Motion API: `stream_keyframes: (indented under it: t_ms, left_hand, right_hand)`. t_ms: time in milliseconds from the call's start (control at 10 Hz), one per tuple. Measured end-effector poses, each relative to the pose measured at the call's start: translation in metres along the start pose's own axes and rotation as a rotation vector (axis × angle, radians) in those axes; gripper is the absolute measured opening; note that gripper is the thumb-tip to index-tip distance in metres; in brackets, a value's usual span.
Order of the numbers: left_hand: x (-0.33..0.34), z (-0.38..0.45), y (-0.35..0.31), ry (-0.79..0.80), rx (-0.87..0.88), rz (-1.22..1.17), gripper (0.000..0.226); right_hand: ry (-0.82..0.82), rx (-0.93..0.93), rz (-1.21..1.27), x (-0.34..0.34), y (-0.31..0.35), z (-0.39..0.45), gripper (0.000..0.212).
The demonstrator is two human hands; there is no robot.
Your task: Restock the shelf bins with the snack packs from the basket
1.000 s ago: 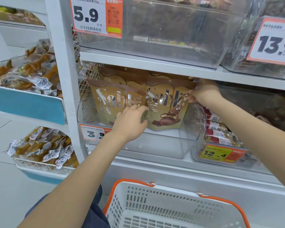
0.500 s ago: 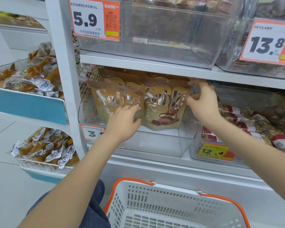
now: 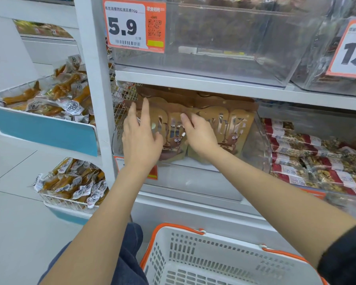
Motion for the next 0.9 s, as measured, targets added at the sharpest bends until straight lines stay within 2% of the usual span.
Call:
stream_keyframes:
  t_ms: [100,200,400,500,700,800,900]
  left_hand:
    - [0.01,0.004,0.001,0.076,0.018,-0.005,0.08]
    - [0.021,0.004,0.002,0.141,0.002,-0.036,0.084]
    - [0.019,0.013,0.01,0.142,-0.001,-0.099,0.082]
    - [0.011,0.016,0.01,0.103,0.035,-0.104,0.076]
    - [0.006,0.006,0.008,0.121,0.073,-0.08,0.073]
    - [0.008,-0.004,0.007,0.163,0.066,-0.096,0.072]
    - [0.009,-0.015,0.006,0.205,0.054,-0.081,0.072]
  right_hand:
    - [0.029,0.098,0.177,0.003,-0.007,0.004,0.041]
    - [0.077,0.113,0.188,0.003,-0.012,0.007,0.048]
    - [0.23,0.135,0.173,0.002,-0.014,0.003,0.052]
    - [0.235,0.151,0.167,-0.001,-0.016,0.002,0.057]
    - [0.201,0.042,0.155,-0.008,-0.012,-0.003,0.043]
    - [0.16,0.026,0.15,-0.016,-0.013,-0.013,0.019]
    - [0.075,0.101,0.224,-0.031,-0.023,-0.026,0.024]
Point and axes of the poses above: each hand's wrist, its own z-axis towards the middle knuckle, its own x-axis out of the palm, y = z × x, the point moved 8 cm from there along z, towards the middle knuckle, and after that the axes turned 4 degrees about -y, right-handed, at the moved point
